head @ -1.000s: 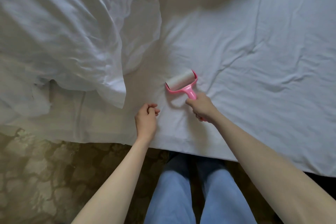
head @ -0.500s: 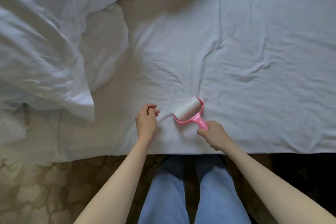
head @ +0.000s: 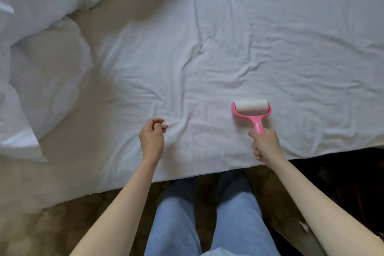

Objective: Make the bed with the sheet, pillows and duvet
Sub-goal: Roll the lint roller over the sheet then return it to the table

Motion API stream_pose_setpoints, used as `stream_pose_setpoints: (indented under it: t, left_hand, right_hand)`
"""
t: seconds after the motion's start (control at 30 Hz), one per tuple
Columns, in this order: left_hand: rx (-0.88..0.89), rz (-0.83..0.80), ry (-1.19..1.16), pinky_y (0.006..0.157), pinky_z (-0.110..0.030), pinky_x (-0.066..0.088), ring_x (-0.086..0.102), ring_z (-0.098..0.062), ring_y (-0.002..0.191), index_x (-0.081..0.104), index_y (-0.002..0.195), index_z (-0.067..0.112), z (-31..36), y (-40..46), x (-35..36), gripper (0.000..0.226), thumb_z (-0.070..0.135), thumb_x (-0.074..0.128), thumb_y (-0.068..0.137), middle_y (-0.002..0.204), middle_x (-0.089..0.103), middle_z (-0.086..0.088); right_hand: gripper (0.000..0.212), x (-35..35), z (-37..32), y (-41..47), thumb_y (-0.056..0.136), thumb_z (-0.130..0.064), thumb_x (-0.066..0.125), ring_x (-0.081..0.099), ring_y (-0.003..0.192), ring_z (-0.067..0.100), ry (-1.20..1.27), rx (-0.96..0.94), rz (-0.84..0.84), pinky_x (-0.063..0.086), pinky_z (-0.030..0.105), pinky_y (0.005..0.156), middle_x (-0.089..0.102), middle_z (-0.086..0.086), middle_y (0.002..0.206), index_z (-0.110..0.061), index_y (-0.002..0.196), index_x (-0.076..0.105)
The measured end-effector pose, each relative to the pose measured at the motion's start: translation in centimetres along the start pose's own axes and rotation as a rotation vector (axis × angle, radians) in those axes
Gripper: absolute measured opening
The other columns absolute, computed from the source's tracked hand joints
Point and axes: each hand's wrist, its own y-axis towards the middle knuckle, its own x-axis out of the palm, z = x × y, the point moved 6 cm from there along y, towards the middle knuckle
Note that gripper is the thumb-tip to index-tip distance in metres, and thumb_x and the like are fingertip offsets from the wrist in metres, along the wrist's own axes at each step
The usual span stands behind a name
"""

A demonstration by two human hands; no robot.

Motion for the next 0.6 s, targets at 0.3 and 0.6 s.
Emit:
stream_pose_setpoints:
  t: [0.3,0.6]
  left_hand:
    - [-0.085,-0.003,-0.044,0.067,-0.016,0.042,0.062,-0.013,0.078,0.065,0.098,0.01,4.2,-2.9,11.3,0.031,0.005,0.034,0.093,0.084,0.067,-0.002]
    - [-0.095,0.159,-0.181,0.069,-0.019,0.045,0.063,-0.012,0.074,0.065,0.096,0.009,10.4,-5.7,16.8,0.031,0.004,0.035,0.091,0.084,0.068,-0.002]
  right_hand:
    - [0.009,-4.8,-4.1,7.9,0.084,-0.017,0.051,0.034,0.04,0.018,-0.004,0.018,-0.106,0.028,0.021,0.041,0.038,0.007,0.054,-0.012,0.078,0.047]
    - [0.009,-6.6,-19.1,14.7,0.085,-0.012,0.049,0.033,0.037,0.015,-0.113,-0.118,-0.254,0.029,0.018,0.041,0.039,0.007,0.057,-0.014,0.091,0.043]
